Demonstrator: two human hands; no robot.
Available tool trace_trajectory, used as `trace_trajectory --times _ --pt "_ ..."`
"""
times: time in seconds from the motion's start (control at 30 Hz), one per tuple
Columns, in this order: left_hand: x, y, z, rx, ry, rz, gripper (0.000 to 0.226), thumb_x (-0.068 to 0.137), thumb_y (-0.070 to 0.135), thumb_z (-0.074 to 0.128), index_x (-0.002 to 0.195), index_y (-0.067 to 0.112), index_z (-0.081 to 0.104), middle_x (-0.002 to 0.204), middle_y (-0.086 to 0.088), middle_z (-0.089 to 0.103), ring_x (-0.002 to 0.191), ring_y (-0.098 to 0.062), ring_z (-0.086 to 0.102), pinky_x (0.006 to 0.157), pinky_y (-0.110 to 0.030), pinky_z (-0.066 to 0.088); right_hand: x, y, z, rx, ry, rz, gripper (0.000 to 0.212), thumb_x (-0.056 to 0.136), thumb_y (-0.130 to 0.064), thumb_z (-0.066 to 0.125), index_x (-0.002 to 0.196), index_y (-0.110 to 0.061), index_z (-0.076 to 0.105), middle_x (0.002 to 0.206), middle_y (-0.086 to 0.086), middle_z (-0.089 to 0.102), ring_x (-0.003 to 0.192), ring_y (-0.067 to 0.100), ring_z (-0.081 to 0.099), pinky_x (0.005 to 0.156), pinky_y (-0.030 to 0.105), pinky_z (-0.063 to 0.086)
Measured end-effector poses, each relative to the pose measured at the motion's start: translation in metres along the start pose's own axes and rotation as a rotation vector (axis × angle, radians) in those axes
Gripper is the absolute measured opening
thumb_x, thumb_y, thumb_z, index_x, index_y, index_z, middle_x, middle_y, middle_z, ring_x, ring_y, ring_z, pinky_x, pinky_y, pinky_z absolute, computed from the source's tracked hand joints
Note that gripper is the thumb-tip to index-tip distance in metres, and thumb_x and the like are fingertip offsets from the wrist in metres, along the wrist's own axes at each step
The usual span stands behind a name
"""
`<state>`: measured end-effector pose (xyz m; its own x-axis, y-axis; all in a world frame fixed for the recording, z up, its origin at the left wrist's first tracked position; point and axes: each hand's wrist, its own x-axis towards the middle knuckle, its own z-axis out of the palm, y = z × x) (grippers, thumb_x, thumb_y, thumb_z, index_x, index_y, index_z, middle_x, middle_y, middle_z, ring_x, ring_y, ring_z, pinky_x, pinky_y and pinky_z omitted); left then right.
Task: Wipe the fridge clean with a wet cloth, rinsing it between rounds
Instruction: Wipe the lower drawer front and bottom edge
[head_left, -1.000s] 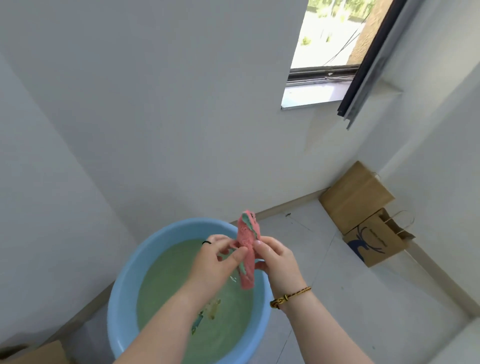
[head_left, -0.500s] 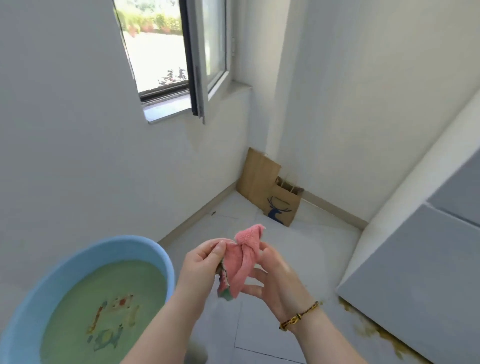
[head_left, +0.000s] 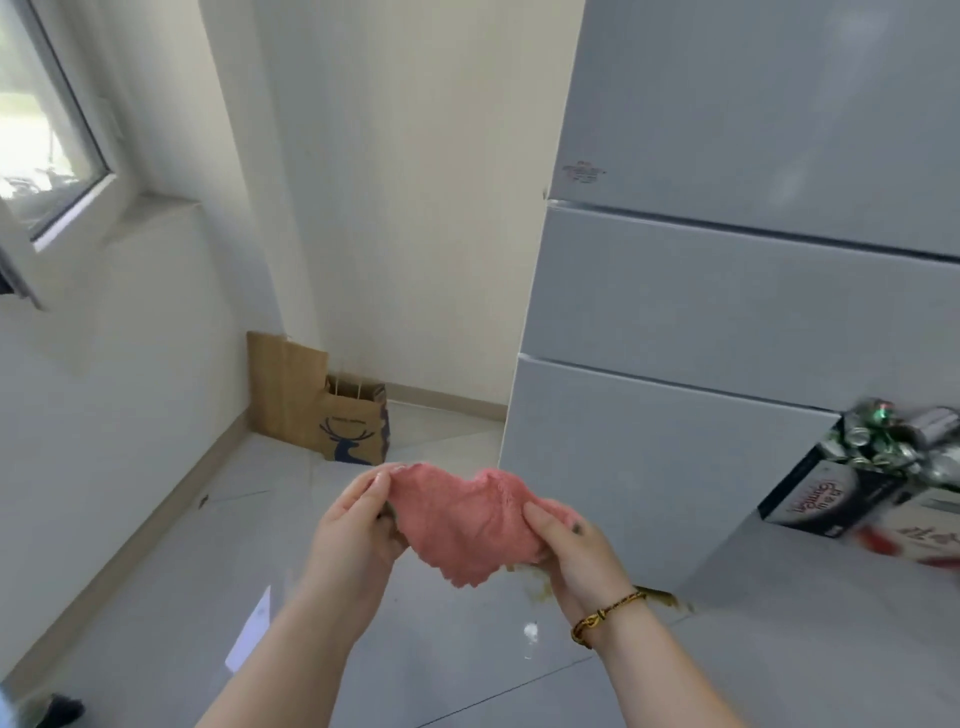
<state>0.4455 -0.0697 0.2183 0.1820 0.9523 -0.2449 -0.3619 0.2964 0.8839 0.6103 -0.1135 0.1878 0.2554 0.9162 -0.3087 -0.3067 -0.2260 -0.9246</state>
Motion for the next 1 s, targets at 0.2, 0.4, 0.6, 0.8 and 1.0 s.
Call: trace_trajectory --times 0.2,0.4,0.6,0.8,1.0 --pt "0.062 -0.016 0.029 0.116 -0.122 -0.136 0.02 0.094 0.011 0.038 0.093 0.008 0.059 0.091 -0.013 0.063 0.077 -0.023 0.058 0.062 -0.031 0.05 0.031 -0.026 -0.027 0.004 0.074 -0.003 0.02 0.092 -0.003 0.046 0.078 -0.008 0.059 0.07 0.004 0.058 0.062 0.012 0.053 0.051 0.019 0.045" --pt "0.141 -0.022 0.05 0.321 -0.172 -0.209 0.018 0.086 0.011 0.059 0.104 0.013 0.056 0.1 -0.008 0.061 0.086 -0.019 0.058 0.073 -0.029 0.046 0.084 -0.045 -0.036 0.062 0.179 -0.003 0.02 0.092 -0.007 0.048 0.078 -0.012 0.06 0.072 0.003 0.061 0.066 0.013 0.056 0.057 0.026 0.044" --pt "0.189 -0.019 0.091 0.617 -0.595 -0.081 0.022 0.079 0.037 0.06 0.099 0.027 0.065 0.087 0.01 0.066 0.078 0.004 0.058 0.074 -0.008 0.041 0.121 -0.06 -0.045 -0.212 0.129 -0.104 0.011 0.071 -0.02 0.061 0.081 -0.018 0.065 0.067 -0.009 0.067 0.063 0.003 0.062 0.057 0.015 0.047" --pt "0.2 -0.036 0.114 0.5 -0.742 -0.115 0.02 0.089 0.015 0.054 0.105 0.015 0.067 0.068 0.004 0.071 0.059 -0.002 0.062 0.054 -0.009 0.042 0.14 -0.06 -0.061 -0.544 0.074 -0.18 0.034 0.087 0.007 0.051 0.1 -0.019 0.068 0.097 -0.022 0.056 0.09 -0.022 0.052 0.078 -0.001 0.038" --pt "0.216 -0.073 0.131 0.491 -0.522 -0.081 0.028 0.087 0.007 0.054 0.062 0.009 0.064 0.041 -0.009 0.056 0.039 -0.015 0.047 0.048 -0.02 0.038 0.173 -0.034 -0.085 -0.536 0.258 -0.26 0.07 0.083 0.003 0.061 0.056 -0.062 0.06 0.09 -0.014 0.058 0.085 -0.015 0.055 0.068 0.002 0.043"
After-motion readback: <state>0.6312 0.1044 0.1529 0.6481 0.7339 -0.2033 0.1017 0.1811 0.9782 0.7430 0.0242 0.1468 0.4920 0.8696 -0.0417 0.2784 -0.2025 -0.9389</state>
